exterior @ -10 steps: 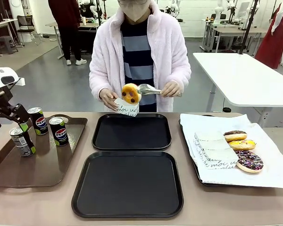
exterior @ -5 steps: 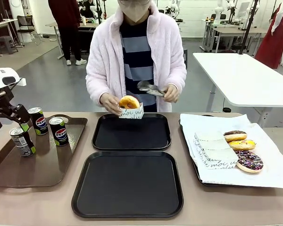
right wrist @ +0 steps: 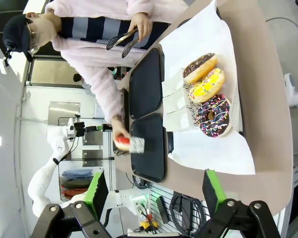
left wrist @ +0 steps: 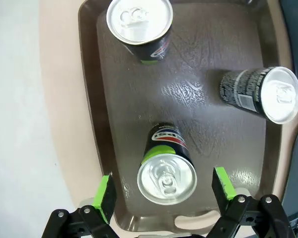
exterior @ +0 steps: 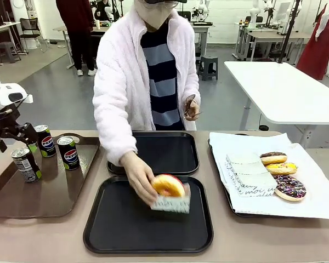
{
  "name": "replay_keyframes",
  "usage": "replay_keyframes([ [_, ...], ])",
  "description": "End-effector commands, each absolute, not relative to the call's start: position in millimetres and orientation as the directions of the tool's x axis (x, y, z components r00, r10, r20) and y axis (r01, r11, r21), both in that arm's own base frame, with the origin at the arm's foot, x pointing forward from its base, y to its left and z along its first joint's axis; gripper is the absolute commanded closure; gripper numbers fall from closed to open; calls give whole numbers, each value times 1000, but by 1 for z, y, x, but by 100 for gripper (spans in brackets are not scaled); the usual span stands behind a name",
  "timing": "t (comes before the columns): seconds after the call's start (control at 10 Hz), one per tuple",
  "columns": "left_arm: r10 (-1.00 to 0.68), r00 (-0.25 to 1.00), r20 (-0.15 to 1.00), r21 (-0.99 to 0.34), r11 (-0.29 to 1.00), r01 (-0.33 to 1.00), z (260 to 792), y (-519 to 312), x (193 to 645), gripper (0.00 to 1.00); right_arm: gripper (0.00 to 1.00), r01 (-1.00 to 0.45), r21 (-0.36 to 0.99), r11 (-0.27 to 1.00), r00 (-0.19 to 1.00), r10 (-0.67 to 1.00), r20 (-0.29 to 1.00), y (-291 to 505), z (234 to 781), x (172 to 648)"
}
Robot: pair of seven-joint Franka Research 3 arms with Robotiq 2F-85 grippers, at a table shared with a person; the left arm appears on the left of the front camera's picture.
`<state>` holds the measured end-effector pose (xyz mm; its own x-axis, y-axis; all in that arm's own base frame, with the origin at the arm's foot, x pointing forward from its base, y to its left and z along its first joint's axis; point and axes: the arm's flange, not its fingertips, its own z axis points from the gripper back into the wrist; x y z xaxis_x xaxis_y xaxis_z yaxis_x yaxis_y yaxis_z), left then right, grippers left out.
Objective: Set up donuts and drinks on trays.
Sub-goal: Pick up one Pepsi coke and place it on the Flat Tray.
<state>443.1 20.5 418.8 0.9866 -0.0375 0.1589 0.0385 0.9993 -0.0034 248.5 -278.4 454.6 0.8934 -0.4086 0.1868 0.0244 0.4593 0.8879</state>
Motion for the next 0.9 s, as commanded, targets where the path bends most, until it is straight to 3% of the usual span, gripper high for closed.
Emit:
replay_keyframes([
  [0.0, -16, 990, 143, -9, 1000, 17, 410, 23, 461, 0, 0, 2, 893, 449, 889, -409, 204, -279, 455, 250],
  [0.8, -10, 997, 75, -20, 1000, 11, 383, 11, 455, 0, 0, 2, 893, 449, 889, -409, 204, -279, 455, 250],
])
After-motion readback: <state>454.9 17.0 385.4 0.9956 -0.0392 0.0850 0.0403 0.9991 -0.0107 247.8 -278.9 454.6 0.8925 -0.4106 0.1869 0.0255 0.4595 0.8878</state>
